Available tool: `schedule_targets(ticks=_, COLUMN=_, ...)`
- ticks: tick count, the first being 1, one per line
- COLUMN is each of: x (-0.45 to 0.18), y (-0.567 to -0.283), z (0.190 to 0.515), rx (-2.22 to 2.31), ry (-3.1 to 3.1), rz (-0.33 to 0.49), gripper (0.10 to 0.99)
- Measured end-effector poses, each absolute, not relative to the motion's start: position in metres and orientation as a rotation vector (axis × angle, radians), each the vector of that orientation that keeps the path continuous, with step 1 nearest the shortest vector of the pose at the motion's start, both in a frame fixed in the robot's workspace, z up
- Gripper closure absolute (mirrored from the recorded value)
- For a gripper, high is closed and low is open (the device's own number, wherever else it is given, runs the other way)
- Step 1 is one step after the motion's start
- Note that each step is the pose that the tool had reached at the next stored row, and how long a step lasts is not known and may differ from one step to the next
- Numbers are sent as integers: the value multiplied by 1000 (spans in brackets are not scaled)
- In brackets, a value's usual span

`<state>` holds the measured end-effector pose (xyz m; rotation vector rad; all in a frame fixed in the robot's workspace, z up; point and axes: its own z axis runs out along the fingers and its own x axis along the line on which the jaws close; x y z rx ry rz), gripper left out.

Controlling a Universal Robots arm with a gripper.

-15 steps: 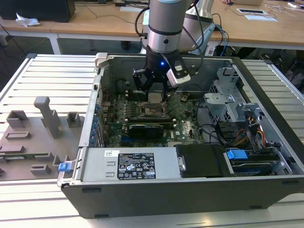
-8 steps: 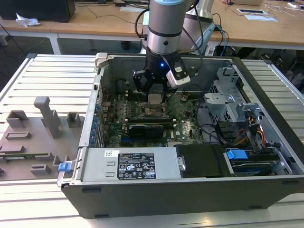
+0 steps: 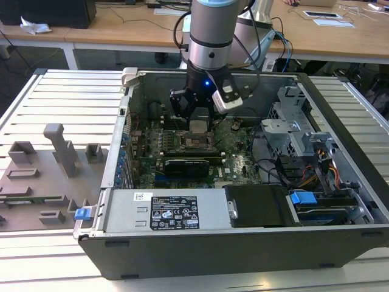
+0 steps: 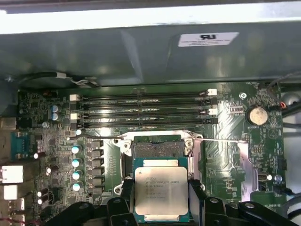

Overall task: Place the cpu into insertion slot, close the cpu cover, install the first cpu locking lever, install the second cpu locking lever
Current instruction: 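Place the cpu into insertion slot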

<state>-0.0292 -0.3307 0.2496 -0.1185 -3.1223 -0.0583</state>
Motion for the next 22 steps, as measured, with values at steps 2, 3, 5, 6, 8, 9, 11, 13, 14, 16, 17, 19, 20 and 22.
schedule_targets(ticks=2, x=-29, y=-331, z=250, rx=-172, ry=-3120, rz=-58, gripper=545)
schedule_targets(ticks=3, x=-29, y=-331, z=250, rx=-194, ry=-3119, rz=-58, gripper=545)
schedule_targets(ticks=5, x=-29, y=-331, z=249, rx=-279, ry=-3114, rz=-59, gripper=545)
schedule_targets(ticks=6, x=-29, y=-331, z=249, rx=-304, ry=-3112, rz=-59, gripper=545)
schedule_targets(ticks=8, x=-29, y=-331, z=249, rx=-374, ry=-3105, rz=-59, gripper=545)
schedule_targets(ticks=9, x=-29, y=-331, z=249, rx=-398, ry=-3102, rz=-59, gripper=545)
schedule_targets(ticks=11, x=-29, y=-331, z=249, rx=-441, ry=-3097, rz=-58, gripper=545)
schedule_targets(ticks=13, x=-29, y=-331, z=248, rx=-485, ry=-3091, rz=-57, gripper=545)
schedule_targets(ticks=14, x=-29, y=-331, z=248, rx=-503, ry=-3089, rz=-56, gripper=545)
schedule_targets(ticks=16, x=-29, y=-331, z=248, rx=-546, ry=-3082, rz=-55, gripper=545)
schedule_targets(ticks=17, x=-29, y=-331, z=248, rx=-571, ry=-3078, rz=-54, gripper=545)
schedule_targets(ticks=19, x=-29, y=-331, z=248, rx=-643, ry=-3065, rz=-51, gripper=545)
schedule_targets(ticks=20, x=-29, y=-331, z=248, rx=-660, ry=-3062, rz=-51, gripper=545)
schedule_targets(ticks=22, x=-29, y=-331, z=248, rx=-714, ry=-3051, rz=-49, gripper=545)
